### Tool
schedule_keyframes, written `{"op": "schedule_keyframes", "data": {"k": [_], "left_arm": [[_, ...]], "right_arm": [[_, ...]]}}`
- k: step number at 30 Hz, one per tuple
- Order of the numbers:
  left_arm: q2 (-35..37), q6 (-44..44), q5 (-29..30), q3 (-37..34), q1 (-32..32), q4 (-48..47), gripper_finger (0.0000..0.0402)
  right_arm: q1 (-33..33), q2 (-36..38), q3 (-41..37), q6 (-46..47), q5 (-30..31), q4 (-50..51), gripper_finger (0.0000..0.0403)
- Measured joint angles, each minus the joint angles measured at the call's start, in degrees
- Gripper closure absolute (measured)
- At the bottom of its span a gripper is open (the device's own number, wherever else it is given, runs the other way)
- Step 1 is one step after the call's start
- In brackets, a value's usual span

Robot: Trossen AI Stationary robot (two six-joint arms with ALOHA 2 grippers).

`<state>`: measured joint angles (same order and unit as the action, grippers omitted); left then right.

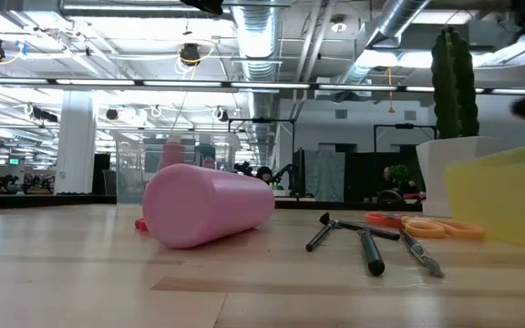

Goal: Pick & Place Paint Supplies
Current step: Put the powder brush into the yellow bin

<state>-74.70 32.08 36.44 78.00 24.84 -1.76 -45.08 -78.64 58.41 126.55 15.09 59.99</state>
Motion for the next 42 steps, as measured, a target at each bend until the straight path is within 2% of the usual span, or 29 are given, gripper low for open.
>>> {"op": "schedule_keyframes", "data": {"k": [10, 15, 22, 31, 42], "left_arm": [[0.0, -2.4, -0.9, 0.0, 0.0, 0.0, 0.033], [0.0, -2.8, -0.9, 0.0, 0.0, -0.8, 0.033], [0.0, -2.8, -0.9, 0.0, -0.1, -3.9, 0.033], [0.0, -2.6, -0.9, 0.0, -0.1, -5.0, 0.033], [0.0, -2.4, -0.9, 0.0, -0.1, -6.5, 0.033]], "right_arm": [[-1.1, -4.7, -5.2, 0.1, 0.0, -8.4, 0.0368], [0.7, -5.0, -8.4, -1.0, 0.0, -11.2, 0.0368], [6.6, -5.1, -10.8, -9.5, 0.0, -15.0, 0.0368], [14.1, -5.1, -10.9, -21.7, 0.0, -15.1, 0.0368], [15.7, -5.1, -10.9, -29.5, 0.6, -20.6, 0.0363]]}}
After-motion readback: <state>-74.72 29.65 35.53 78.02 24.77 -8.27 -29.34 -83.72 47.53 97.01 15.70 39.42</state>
